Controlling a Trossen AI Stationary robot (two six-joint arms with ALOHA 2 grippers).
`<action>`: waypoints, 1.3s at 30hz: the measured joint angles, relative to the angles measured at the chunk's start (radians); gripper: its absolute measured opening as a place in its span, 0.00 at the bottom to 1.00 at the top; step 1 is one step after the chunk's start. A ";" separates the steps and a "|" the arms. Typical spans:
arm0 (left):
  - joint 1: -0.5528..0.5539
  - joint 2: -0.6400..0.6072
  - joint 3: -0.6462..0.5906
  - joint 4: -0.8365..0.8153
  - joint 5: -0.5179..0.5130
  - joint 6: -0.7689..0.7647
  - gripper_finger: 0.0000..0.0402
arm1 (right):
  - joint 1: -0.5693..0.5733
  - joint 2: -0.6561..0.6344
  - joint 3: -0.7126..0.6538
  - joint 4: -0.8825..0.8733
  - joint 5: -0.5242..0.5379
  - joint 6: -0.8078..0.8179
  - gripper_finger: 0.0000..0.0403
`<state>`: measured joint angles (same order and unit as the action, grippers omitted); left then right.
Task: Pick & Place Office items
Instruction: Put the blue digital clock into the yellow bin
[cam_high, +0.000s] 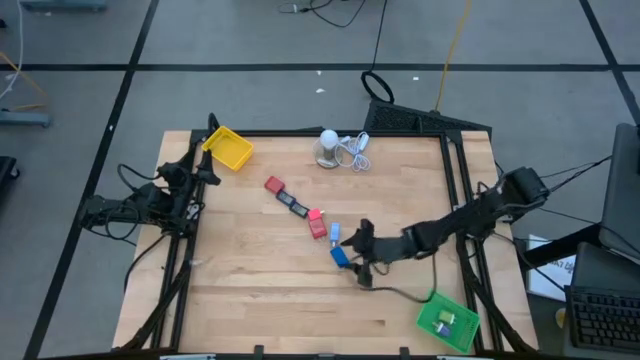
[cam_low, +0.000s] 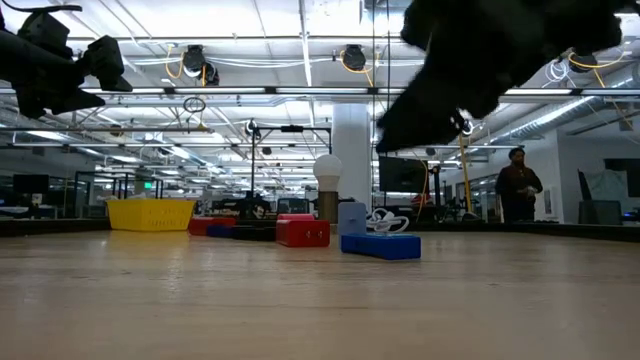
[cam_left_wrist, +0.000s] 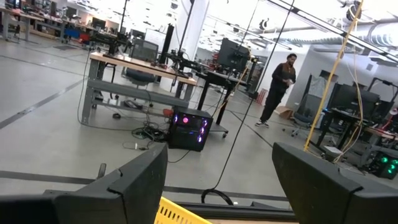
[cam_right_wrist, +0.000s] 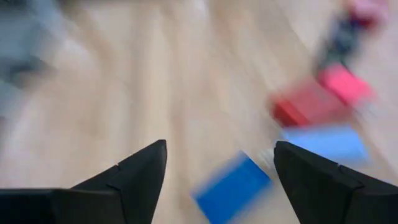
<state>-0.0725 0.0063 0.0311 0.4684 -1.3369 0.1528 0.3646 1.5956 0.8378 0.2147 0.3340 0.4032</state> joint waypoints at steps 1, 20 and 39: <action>0.000 0.000 0.000 -0.001 0.000 0.000 0.73 | 0.000 0.025 0.050 -0.110 0.032 0.027 0.72; 0.000 0.000 0.000 0.000 0.000 0.000 0.73 | -0.026 0.270 0.293 -0.483 -0.035 0.274 0.68; 0.000 0.000 0.000 0.000 0.000 0.000 0.73 | -0.087 0.265 0.173 -0.400 -0.049 0.129 0.52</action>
<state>-0.0727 0.0066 0.0314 0.4683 -1.3368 0.1528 0.2775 1.8604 1.0112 -0.1854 0.2847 0.5324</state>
